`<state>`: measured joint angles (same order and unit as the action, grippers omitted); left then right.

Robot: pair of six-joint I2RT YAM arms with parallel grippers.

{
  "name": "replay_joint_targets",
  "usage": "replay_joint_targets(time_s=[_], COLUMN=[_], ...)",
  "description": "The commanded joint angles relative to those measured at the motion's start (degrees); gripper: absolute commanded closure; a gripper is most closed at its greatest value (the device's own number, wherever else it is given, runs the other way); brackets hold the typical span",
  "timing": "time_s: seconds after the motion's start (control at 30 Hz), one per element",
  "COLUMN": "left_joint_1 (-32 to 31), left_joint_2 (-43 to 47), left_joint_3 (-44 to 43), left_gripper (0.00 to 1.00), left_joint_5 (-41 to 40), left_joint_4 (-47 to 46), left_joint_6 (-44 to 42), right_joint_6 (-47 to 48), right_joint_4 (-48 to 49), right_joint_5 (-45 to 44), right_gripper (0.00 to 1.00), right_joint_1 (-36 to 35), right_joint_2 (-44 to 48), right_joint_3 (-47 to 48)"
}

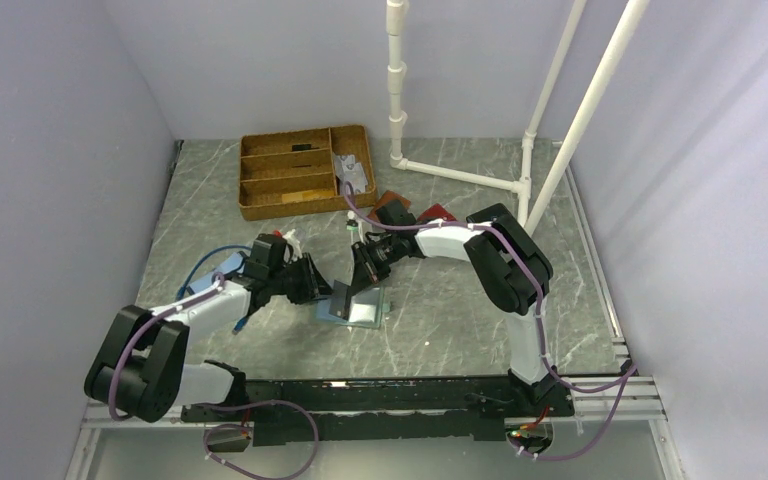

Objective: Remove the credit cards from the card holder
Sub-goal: Remove the credit card from the card holder.

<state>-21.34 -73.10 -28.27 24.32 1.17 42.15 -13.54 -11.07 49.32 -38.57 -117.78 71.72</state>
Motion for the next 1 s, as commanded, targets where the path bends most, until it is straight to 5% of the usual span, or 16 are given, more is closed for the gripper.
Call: replay_joint_targets(time_s=[0.0, 0.23, 0.37, 0.57, 0.97], left_joint_1=[1.24, 1.61, 1.66, 6.20, 8.37], left_joint_2=[-3.25, -5.80, -6.86, -6.48, -1.56], left_joint_3=[1.03, 1.03, 1.27, 5.63, 11.68], left_gripper=[0.74, 0.74, 1.00, 1.00, 1.00], left_joint_5=[5.66, 8.80, 9.75, 15.04, 22.17], left_joint_4=[-6.76, -9.59, -11.06, -19.50, -42.17], left_joint_6=[-0.53, -0.24, -0.23, 2.79, 13.89], right_joint_6=[2.99, 3.31, 4.19, 9.01, 1.97], right_joint_4=[-1.65, -2.43, -3.28, -6.71, 1.12], right_joint_5=[0.81, 0.95, 1.75, 8.30, 22.19], right_gripper=[0.88, 0.87, 0.87, 0.79, 0.68], right_joint_1=[-0.11, -0.05, 0.36, 3.41, 4.43], right_joint_2=[0.04, -0.87, -0.66, 0.64, 2.00], right_joint_3=[2.19, 2.58, 2.93, 3.63, 0.93])
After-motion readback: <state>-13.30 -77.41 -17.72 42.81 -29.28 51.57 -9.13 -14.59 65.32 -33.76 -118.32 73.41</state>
